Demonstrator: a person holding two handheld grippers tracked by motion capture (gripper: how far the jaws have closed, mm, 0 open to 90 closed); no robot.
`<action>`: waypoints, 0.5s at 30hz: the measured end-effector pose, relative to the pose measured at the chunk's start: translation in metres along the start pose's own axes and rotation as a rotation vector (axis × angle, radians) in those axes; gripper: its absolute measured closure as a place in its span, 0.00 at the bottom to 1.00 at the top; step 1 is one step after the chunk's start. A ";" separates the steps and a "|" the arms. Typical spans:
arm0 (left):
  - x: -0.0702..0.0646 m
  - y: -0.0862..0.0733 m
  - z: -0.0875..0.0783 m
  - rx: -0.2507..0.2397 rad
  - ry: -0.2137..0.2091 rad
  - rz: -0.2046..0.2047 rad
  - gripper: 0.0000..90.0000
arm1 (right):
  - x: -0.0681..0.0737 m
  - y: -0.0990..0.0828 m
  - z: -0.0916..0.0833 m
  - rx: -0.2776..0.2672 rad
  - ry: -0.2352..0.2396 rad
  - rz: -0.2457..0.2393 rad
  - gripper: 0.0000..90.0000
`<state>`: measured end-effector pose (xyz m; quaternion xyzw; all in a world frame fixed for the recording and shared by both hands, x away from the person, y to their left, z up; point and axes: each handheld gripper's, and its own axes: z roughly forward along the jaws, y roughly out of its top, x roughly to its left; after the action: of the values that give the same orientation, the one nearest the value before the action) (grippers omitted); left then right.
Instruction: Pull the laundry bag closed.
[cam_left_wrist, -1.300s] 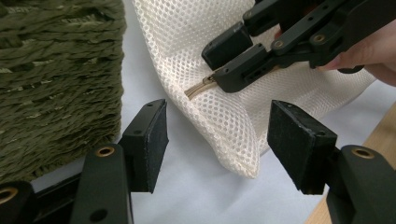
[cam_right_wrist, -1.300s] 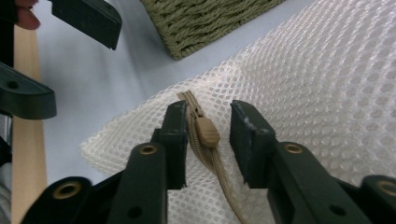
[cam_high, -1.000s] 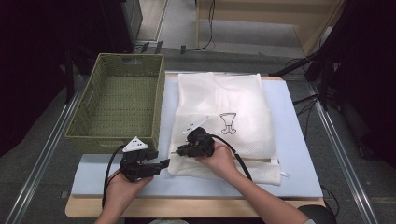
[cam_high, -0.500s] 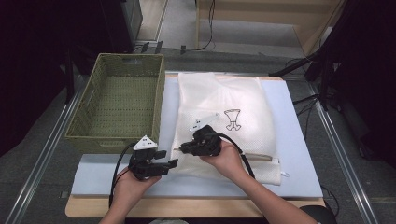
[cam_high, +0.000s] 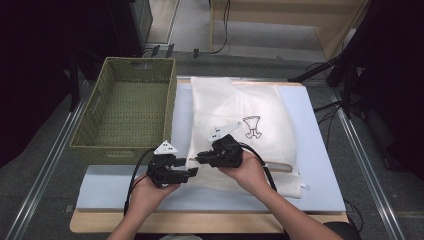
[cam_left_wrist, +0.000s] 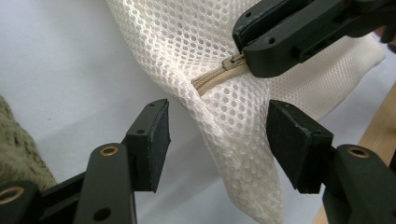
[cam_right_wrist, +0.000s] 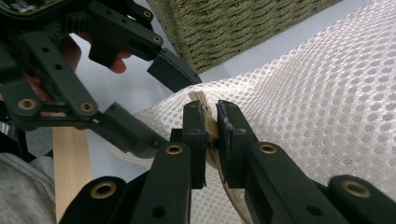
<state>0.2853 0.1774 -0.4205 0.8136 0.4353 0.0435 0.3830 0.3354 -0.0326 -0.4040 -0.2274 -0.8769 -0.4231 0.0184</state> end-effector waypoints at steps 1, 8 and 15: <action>0.001 0.002 0.002 0.006 -0.009 -0.007 0.47 | 0.000 0.000 -0.001 0.003 -0.002 0.005 0.93; 0.004 0.011 0.012 0.038 -0.054 0.004 0.51 | -0.002 -0.002 -0.007 -0.008 -0.004 0.010 0.93; 0.005 0.014 0.017 0.084 -0.100 0.002 0.76 | -0.003 -0.005 -0.007 -0.006 0.012 0.008 0.92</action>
<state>0.3050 0.1669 -0.4239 0.8306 0.4162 -0.0150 0.3697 0.3351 -0.0418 -0.4038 -0.2286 -0.8746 -0.4269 0.0248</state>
